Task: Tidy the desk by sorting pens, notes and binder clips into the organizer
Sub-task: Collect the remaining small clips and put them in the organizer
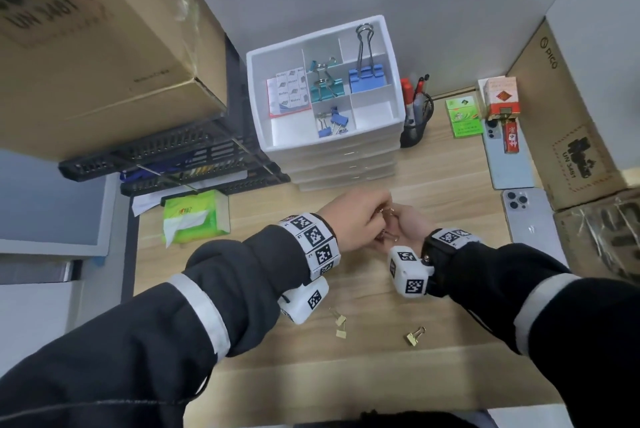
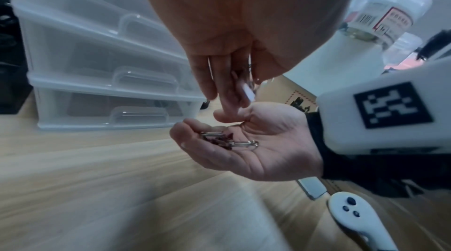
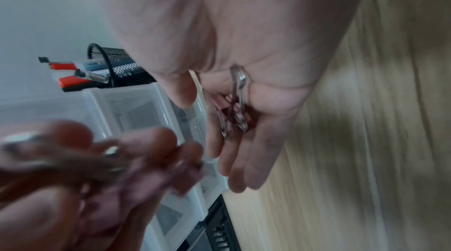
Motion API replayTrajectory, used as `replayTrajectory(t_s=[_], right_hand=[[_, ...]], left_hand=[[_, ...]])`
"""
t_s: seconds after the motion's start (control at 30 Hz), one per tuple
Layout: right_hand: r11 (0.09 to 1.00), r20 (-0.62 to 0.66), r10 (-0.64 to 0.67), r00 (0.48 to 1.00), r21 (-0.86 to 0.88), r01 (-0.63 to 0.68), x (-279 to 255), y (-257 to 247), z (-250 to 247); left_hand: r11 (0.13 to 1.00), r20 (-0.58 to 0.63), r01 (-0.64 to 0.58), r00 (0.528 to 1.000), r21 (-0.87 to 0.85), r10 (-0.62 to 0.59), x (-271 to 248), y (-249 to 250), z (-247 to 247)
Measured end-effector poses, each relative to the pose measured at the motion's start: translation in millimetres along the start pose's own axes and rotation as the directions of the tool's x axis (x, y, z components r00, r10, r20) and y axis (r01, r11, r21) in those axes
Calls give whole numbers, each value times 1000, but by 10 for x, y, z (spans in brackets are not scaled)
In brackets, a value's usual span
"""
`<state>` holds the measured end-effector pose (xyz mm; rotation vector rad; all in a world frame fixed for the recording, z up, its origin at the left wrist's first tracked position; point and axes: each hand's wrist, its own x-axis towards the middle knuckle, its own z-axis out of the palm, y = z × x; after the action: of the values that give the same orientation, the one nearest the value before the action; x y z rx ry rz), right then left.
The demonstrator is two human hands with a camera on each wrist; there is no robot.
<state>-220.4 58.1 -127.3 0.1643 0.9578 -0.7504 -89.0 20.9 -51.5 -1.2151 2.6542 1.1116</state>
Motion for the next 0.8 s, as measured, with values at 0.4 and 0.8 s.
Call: replayTrajectory(t_s=[0.4, 0.8], right_hand=[[981, -34, 25, 999, 194, -18, -246, 16, -13], [999, -25, 2, 1000, -43, -3, -655, -633, 193]], left_hand=[[972, -90, 84, 990, -219, -105, -192, 315, -194], [955, -335, 291, 897, -47, -290, -529, 97, -914]])
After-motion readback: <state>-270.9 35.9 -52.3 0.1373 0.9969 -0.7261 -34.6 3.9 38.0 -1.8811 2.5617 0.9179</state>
